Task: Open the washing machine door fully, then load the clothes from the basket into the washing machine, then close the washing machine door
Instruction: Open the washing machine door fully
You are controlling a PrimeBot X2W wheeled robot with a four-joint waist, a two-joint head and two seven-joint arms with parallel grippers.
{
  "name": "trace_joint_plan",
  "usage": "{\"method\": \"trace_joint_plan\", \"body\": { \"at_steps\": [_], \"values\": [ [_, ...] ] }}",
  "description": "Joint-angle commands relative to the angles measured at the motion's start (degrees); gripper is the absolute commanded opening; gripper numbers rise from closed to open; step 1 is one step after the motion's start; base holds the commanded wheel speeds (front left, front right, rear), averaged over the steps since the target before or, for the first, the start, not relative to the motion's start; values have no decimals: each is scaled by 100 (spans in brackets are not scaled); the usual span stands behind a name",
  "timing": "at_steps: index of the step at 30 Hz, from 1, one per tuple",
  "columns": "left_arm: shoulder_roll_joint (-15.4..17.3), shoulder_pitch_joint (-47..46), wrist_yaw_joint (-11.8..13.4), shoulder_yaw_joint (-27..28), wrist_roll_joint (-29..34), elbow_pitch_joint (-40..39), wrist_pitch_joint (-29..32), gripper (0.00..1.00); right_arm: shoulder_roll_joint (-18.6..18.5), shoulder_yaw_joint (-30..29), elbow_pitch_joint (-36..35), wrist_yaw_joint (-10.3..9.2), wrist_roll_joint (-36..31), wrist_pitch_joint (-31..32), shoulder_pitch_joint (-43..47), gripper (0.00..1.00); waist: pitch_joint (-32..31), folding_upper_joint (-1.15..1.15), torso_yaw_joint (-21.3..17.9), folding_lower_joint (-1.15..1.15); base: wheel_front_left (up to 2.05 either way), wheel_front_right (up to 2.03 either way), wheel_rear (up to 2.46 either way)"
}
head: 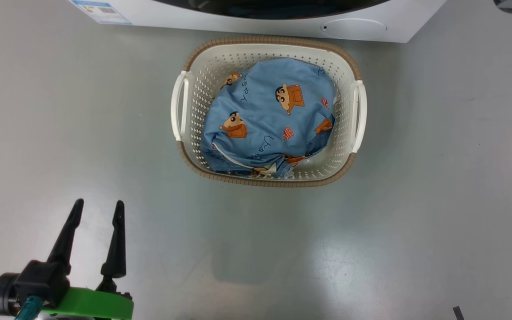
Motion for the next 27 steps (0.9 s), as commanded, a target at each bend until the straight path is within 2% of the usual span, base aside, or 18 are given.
{"method": "trace_joint_plan", "body": {
  "at_steps": [1, 27],
  "values": [
    [81, 26, -8, 191, -57, -78, -37, 100, 77, 93, -184, 10, -33, 67, -66, 0, -3, 0, 5, 0, 0, 0, 0],
    [81, 96, -8, 44, -89, 11, -37, 100, -163, 474, -2, 10, -8, 457, -171, 0, -132, 0, 136, 0, 0, 0, 0]
  ]
}}
